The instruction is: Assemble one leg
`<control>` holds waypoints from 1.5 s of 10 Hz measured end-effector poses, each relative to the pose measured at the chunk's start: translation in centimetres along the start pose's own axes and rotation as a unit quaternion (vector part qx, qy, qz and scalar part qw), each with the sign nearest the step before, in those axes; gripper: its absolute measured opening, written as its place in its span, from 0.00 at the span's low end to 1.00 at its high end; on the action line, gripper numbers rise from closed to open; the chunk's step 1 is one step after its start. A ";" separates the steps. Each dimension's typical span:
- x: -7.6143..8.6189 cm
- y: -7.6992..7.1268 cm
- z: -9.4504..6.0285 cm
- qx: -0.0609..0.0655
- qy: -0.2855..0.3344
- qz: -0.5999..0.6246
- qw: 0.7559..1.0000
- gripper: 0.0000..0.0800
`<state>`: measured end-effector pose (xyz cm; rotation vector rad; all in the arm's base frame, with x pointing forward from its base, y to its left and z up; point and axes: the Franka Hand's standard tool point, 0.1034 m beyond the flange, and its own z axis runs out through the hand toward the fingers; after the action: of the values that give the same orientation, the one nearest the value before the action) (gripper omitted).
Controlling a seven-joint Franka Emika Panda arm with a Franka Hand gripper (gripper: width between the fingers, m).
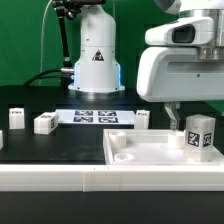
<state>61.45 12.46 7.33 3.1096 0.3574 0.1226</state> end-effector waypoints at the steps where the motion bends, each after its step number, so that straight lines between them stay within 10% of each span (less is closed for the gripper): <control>1: 0.0 0.0 0.0 -0.001 0.000 -0.033 0.999 0.81; 4: 0.0 0.2 0.0 -0.004 0.000 -0.039 0.999 0.75; 7: 0.0 0.3 0.0 -0.004 0.000 -0.025 1.000 0.36; 15: -0.1 0.9 0.1 -0.004 0.009 0.342 0.940 0.37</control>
Offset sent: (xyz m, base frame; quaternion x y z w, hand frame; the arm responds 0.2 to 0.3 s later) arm 0.0000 0.0000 0.0000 0.0000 0.0000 0.0000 1.0000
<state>61.58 11.53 7.25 3.0645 -0.7316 0.1491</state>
